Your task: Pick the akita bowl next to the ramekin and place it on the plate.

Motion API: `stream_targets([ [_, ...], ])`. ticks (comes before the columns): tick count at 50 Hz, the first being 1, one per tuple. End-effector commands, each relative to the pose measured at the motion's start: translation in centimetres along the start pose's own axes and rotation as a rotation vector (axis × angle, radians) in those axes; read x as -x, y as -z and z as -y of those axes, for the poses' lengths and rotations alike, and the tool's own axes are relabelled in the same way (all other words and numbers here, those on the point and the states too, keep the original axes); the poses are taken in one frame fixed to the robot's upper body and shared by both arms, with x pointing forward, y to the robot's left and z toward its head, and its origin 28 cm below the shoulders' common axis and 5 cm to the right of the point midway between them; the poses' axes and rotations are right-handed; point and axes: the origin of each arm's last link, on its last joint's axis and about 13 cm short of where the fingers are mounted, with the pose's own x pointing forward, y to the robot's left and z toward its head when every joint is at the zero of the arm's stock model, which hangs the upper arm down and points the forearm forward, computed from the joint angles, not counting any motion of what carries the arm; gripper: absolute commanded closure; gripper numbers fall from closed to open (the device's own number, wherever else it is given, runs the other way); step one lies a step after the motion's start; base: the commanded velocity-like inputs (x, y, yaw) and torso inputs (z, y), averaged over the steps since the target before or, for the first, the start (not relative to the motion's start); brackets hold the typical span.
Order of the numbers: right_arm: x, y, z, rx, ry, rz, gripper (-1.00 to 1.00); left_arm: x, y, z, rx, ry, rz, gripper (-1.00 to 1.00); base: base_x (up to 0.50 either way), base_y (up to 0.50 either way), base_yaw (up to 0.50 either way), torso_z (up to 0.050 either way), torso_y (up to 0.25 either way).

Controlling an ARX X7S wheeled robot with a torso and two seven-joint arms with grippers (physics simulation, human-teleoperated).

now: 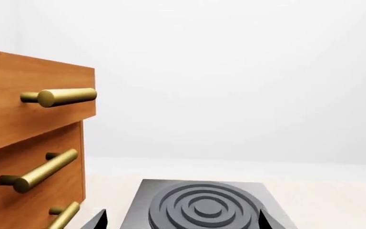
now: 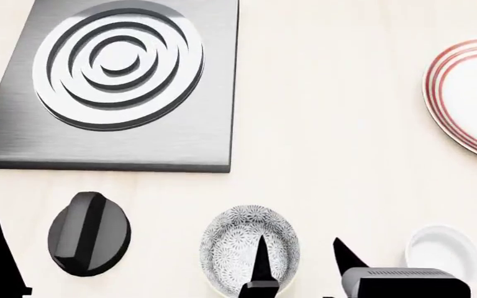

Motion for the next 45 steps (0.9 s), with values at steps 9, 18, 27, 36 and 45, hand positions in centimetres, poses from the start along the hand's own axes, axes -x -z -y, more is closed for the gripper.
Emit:
stream_targets([
  [9,-0.4,0.7,0.4,-0.020,0.005,-0.018,-1.00,0.0,-0.1,-0.2,-0.003,-0.005,0.014,-1.00,0.00,0.00,0.00,0.000,0.000],
  [18,-0.6,1.2,0.7,-0.030,0.008,-0.027,-1.00,0.0,0.0,-0.2,-0.004,-0.004,0.011,-1.00,0.00,0.00,0.00,0.000,0.000],
  [27,-0.9,1.6,1.0,-0.039,0.015,-0.038,-1.00,0.1,0.1,-0.1,-0.006,-0.001,0.009,-1.00,0.00,0.00,0.00,0.000,0.000],
  [36,-1.2,1.9,1.3,-0.045,0.020,-0.051,-1.00,0.1,0.1,-0.1,-0.006,0.000,0.010,-1.00,0.00,0.00,0.00,0.000,0.000],
  [45,-1.4,2.2,1.3,-0.046,0.010,-0.063,-1.00,0.1,0.1,-0.1,-0.006,-0.001,0.009,-1.00,0.00,0.00,0.00,0.000,0.000],
])
